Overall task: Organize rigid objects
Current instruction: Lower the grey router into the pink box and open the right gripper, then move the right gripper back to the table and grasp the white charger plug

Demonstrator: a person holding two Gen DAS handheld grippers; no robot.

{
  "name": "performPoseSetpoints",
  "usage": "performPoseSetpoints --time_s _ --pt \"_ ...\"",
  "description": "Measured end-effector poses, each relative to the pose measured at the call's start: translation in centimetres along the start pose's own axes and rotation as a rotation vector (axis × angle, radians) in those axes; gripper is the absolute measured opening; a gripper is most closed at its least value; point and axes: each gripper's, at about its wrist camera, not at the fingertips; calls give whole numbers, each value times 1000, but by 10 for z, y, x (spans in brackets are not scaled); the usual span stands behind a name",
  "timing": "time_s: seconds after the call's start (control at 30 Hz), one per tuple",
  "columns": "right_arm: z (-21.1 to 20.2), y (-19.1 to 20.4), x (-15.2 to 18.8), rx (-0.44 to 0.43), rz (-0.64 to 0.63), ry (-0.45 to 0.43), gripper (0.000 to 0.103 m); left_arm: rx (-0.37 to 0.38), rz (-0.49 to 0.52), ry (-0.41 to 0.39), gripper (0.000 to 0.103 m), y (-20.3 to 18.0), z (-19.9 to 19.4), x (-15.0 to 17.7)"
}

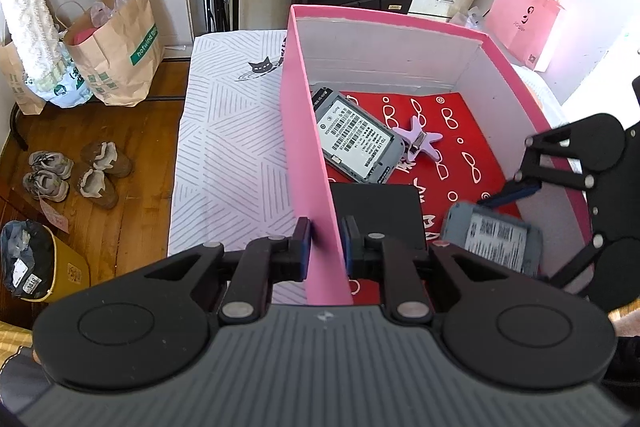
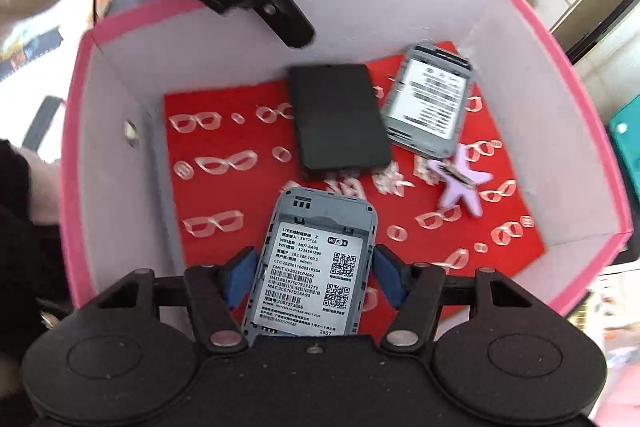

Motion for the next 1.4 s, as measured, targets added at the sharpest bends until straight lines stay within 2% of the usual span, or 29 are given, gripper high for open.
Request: performPoseSetpoints --time_s 0.07,0.2,0.3,0.43,0.53,0.63,0.67,0.8,0.87,0.97,1.1,1.2,1.33,1.4 --pt "1 -5 -2 -1 0 11 68 4 3 -4 15 -1 0 1" --pt "3 -14 -11 82 -35 7 68 8 1 -6 16 1 0 3" --pt "7 -23 -15 80 -106 -1 68 11 -3 -7 16 2 0 3" --pt "9 -32 -17 -26 -197 11 68 11 -2 -10 16 2 1 3" --pt "11 -39 -21 -119 -196 23 65 11 -5 -9 16 2 1 3" --pt "15 -47 -25 -141 -168 27 65 12 -8 -8 16 2 2 2" --pt "15 -51 -26 -122 -152 20 66 12 -8 -7 16 2 2 2" --pt "11 -59 -26 74 -158 -15 68 11 -7 -5 16 1 1 2" --pt "2 -61 -22 90 -144 -54 68 13 -10 -3 16 2 1 2" --pt "-23 -64 -9 64 -63 -177 71 13 -10 -2 16 1 1 2" --pt "-72 -60 28 81 54 -443 74 18 -17 -4 16 3 2 3" --pt "-97 -57 58 139 159 -610 85 16 -18 -5 16 2 2 3" --pt "-109 -59 92 198 294 -639 86 17 -23 -5 16 2 1 3" --pt "-108 -66 110 196 383 -634 86 17 -26 -3 16 2 1 3"
Point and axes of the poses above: each gripper's, at about its wrist camera, not at the fingertips, and z roughly the way its jaws point, y to its left, x to its underside, and after that the axes turned 5 degrees about -x, right-handed
